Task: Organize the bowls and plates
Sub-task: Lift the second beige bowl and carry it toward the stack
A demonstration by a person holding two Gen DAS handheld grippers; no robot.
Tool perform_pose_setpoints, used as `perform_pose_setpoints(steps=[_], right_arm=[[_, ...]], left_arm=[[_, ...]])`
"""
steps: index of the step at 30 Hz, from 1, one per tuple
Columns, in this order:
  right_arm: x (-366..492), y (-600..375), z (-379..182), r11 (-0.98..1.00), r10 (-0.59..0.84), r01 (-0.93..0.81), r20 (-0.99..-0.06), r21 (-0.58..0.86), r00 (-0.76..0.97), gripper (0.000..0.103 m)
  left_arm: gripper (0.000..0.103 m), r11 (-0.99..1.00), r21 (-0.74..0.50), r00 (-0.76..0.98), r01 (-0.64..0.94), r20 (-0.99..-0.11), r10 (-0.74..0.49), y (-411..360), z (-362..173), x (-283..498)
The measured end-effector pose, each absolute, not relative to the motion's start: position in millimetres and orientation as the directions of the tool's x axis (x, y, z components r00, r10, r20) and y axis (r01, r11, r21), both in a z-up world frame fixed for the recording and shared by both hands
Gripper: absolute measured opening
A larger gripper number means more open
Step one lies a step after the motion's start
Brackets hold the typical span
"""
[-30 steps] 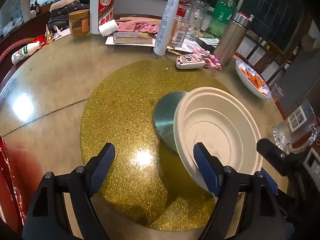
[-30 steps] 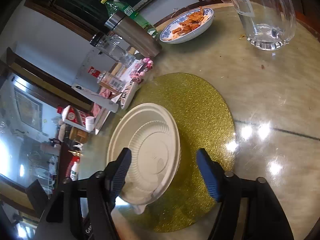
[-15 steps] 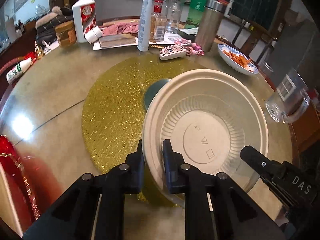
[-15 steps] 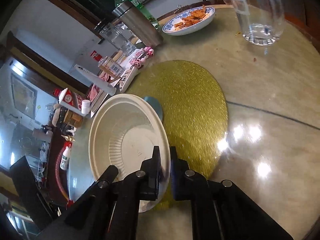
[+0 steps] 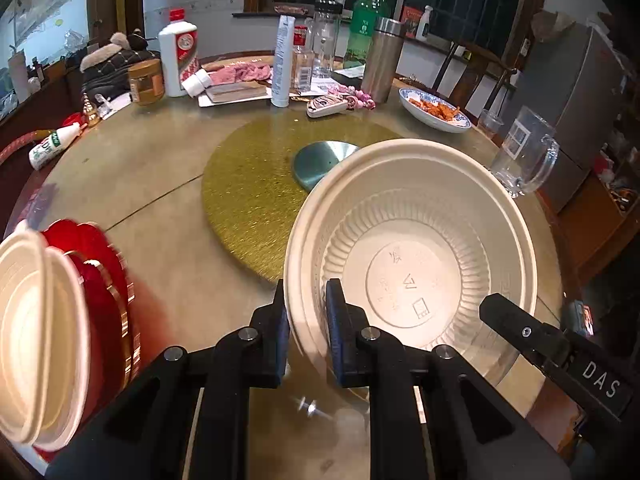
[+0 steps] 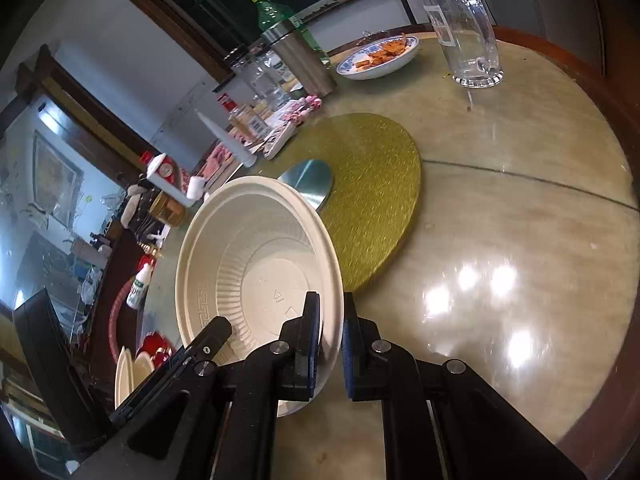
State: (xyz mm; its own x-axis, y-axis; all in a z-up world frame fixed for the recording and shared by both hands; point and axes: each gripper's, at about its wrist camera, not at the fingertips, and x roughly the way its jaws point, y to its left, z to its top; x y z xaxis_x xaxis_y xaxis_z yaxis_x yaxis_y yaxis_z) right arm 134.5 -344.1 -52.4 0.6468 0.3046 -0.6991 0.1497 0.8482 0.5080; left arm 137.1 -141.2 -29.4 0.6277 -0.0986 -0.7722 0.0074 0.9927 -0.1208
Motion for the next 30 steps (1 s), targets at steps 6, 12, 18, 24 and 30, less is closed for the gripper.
perform_pose_setpoints(steps=[6, 12, 18, 24, 30], right_arm=[[112.7, -328.8, -44.1, 0.855, 0.311, 0.122, -0.687, 0.504, 0.657, 0.010], [101.6, -309.6, -30.2, 0.865, 0.320, 0.082, -0.669, 0.496, 0.671, 0.010], [92.9, -290.2, -15.5, 0.872, 0.330, 0.042, -0.651, 0.487, 0.683, 0.010], [86.2, -269.2, -3.4, 0.880, 0.347, -0.001, -0.640, 0.475, 0.686, 0.010], [82.5, -248.8, 9.2, 0.885, 0.367, -0.051, -0.625, 0.463, 0.689, 0.010]], left_arm=[[0.015, 0.992, -0.126, 0.643, 0.000, -0.760, -0.096, -125.3, -22.4, 117.3], [0.015, 0.990, -0.140, 0.670, -0.017, -0.736, -0.092, -107.0, -10.2, 102.5], [0.015, 0.987, -0.154, 0.693, -0.034, -0.716, -0.088, -88.6, -0.3, 89.6], [0.015, 0.985, -0.166, 0.711, -0.055, -0.699, -0.078, -69.7, 8.5, 79.2], [0.015, 0.981, -0.179, 0.728, -0.074, -0.682, -0.070, -48.5, 19.0, 69.0]])
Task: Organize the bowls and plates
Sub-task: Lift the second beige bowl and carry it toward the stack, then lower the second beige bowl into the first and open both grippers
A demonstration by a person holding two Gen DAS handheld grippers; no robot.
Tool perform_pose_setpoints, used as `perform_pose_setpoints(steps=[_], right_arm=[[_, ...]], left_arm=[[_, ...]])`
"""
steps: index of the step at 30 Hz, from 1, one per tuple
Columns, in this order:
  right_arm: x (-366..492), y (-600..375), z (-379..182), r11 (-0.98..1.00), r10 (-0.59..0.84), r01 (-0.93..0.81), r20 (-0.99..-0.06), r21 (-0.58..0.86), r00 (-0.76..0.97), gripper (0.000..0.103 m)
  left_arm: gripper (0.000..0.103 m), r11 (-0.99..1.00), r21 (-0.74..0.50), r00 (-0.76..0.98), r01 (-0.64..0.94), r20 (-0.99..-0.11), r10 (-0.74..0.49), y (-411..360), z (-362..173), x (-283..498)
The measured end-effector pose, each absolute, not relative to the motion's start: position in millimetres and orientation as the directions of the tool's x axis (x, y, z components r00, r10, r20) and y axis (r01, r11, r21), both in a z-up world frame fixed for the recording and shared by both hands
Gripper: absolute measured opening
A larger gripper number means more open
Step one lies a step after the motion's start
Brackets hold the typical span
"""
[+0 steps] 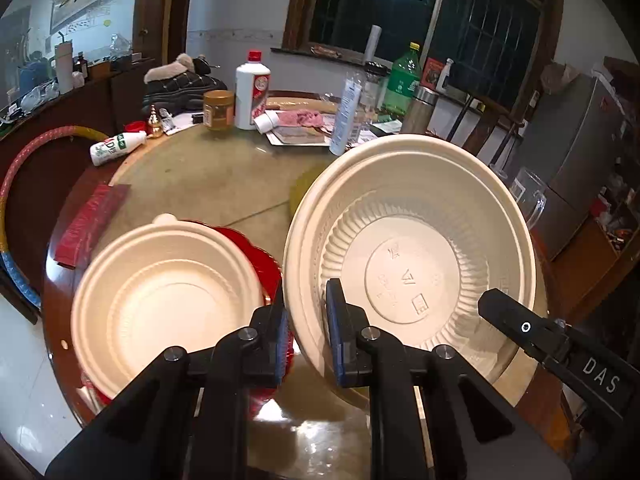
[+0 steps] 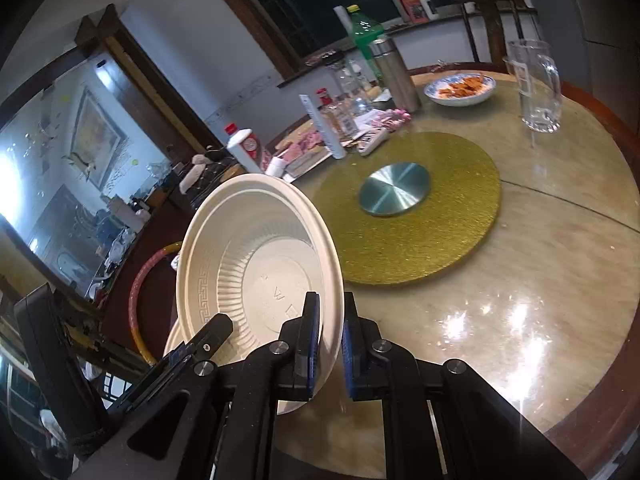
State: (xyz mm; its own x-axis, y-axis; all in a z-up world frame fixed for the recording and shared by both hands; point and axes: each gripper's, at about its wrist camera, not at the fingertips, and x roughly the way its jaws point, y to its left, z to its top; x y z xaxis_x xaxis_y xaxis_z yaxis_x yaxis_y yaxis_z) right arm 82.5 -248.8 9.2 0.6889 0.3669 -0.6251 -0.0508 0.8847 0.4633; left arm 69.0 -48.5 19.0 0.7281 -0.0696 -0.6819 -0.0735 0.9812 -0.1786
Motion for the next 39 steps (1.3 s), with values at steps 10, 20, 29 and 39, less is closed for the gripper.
perform_pose_setpoints(steps=[10, 20, 29, 39], right_arm=[[79.4, -208.5, 23.0, 0.888, 0.409, -0.134, -0.620, 0.440, 0.670, 0.010], [82.3, -156.0, 29.3, 0.882, 0.455, -0.222, -0.632, 0.415, 0.628, 0.010], [92.2, -113.5, 27.9, 0.872, 0.488, -0.286, -0.653, 0.397, 0.579, 0.010], [101.3, -97.8, 8.7, 0.867, 0.499, -0.292, -0.692, 0.405, 0.522, 0.010]], left_arm=[[0.015, 0.974, -0.197, 0.743, -0.116, -0.667, -0.047, -9.7, 27.8, 54.8], [0.015, 0.961, -0.210, 0.747, -0.179, -0.665, -0.006, 39.4, 29.7, 45.2], [0.015, 0.947, -0.227, 0.736, -0.229, -0.677, 0.015, 75.0, 23.4, 41.2], [0.016, 0.941, -0.225, 0.706, -0.252, -0.707, 0.020, 86.9, 6.5, 37.8]])
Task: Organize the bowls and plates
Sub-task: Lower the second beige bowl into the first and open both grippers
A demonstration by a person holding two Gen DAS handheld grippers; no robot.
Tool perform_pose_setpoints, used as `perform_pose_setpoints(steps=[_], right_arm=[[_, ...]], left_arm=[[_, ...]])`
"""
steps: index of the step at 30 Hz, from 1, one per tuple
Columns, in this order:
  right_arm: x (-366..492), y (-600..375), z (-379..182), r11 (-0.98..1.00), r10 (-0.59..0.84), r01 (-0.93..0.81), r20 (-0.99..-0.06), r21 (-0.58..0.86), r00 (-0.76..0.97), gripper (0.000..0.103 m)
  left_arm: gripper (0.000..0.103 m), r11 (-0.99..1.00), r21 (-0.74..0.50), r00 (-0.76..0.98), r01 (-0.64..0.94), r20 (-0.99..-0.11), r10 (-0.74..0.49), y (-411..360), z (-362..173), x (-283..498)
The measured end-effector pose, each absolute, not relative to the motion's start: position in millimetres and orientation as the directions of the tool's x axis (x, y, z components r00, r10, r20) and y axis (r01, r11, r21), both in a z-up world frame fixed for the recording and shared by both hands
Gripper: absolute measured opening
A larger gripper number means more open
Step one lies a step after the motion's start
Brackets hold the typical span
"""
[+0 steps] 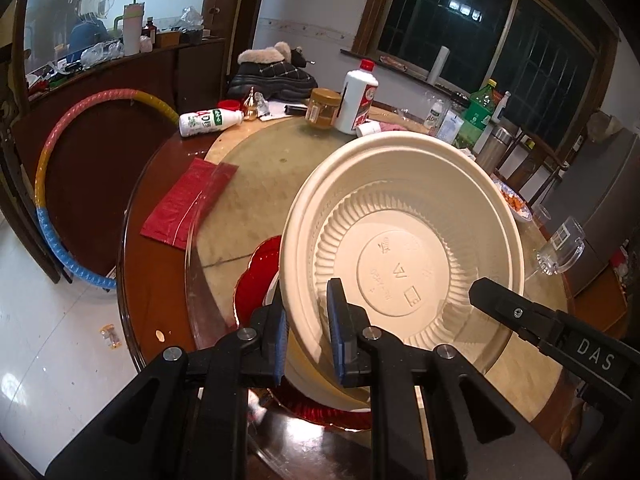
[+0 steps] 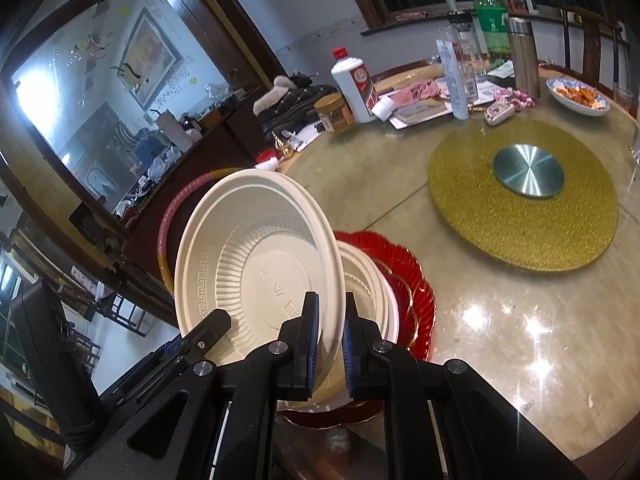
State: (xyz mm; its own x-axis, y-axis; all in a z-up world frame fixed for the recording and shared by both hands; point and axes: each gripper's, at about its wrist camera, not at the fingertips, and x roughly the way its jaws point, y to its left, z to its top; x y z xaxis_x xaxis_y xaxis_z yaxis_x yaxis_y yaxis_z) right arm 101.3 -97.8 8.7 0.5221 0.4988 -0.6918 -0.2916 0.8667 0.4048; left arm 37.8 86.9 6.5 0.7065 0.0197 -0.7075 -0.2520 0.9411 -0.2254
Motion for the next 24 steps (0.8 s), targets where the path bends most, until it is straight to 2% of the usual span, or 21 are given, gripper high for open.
perform_pose_setpoints(steps=[24], right_arm=[[103.9, -92.2, -13.6, 0.878, 0.478, -0.280, -0.743, 0.389, 0.469, 0.011]], left_arm=[[0.016, 0.945, -0.202, 0.669, -0.258, -0.743, 0.024, 88.9, -9.4, 39.8]])
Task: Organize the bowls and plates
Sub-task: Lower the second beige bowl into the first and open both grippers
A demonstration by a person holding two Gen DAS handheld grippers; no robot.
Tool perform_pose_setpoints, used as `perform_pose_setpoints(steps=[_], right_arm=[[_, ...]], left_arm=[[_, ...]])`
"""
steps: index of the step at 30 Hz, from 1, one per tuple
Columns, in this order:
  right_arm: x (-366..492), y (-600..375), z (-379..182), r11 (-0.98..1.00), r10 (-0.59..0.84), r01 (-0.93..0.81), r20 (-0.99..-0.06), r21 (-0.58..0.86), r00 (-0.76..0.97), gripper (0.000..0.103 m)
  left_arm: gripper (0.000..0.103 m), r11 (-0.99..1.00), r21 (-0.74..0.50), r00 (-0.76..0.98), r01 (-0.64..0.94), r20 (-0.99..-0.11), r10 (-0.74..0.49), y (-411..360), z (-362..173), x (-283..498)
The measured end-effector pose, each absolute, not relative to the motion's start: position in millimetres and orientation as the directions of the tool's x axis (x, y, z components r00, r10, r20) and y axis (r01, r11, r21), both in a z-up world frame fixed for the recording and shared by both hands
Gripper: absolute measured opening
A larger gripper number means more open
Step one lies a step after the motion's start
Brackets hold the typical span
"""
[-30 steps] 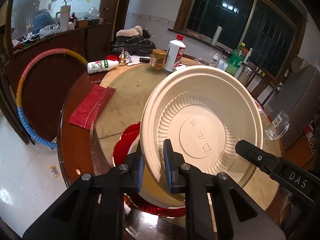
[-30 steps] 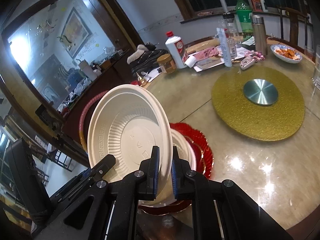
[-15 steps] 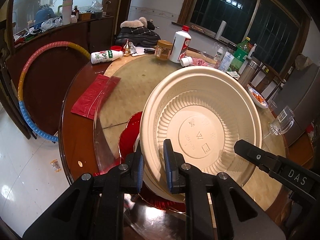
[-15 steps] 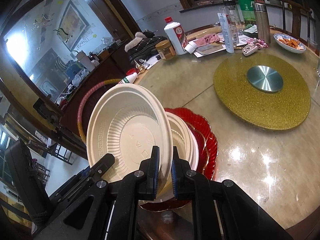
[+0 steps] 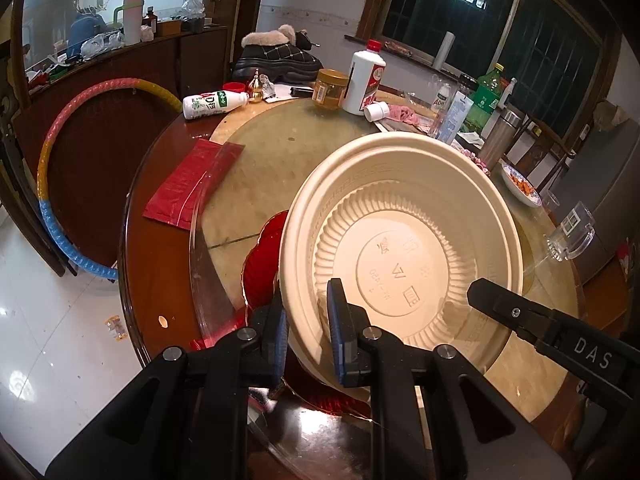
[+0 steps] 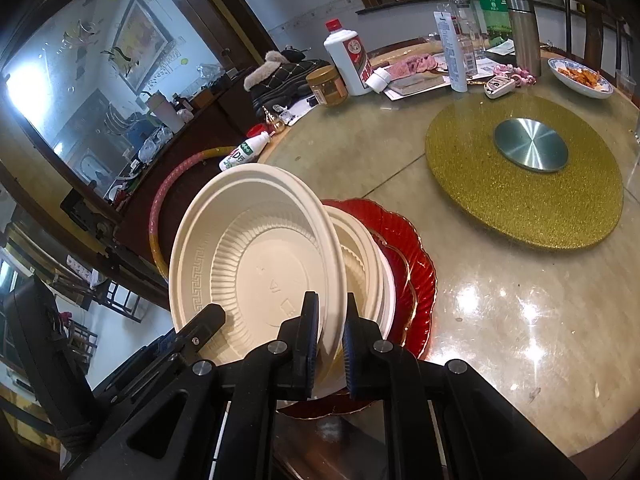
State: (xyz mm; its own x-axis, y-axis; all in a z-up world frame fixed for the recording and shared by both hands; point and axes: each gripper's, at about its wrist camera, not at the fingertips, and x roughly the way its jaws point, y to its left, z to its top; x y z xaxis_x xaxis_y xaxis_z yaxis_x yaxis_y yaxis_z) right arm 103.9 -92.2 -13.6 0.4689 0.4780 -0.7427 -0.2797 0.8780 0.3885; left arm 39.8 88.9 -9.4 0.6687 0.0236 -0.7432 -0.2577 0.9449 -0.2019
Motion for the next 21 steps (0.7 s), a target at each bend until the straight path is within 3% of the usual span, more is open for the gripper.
perform_pose_setpoints(steps=[21], right_arm=[[111.5, -93.6, -23.0, 0.870, 0.492, -0.271, -0.750, 0.411, 0.443, 0.015]], left_arm=[[0.016, 0.946, -0.181, 0.656, -0.269, -0.754, 0.042, 88.5, -14.3, 46.2]])
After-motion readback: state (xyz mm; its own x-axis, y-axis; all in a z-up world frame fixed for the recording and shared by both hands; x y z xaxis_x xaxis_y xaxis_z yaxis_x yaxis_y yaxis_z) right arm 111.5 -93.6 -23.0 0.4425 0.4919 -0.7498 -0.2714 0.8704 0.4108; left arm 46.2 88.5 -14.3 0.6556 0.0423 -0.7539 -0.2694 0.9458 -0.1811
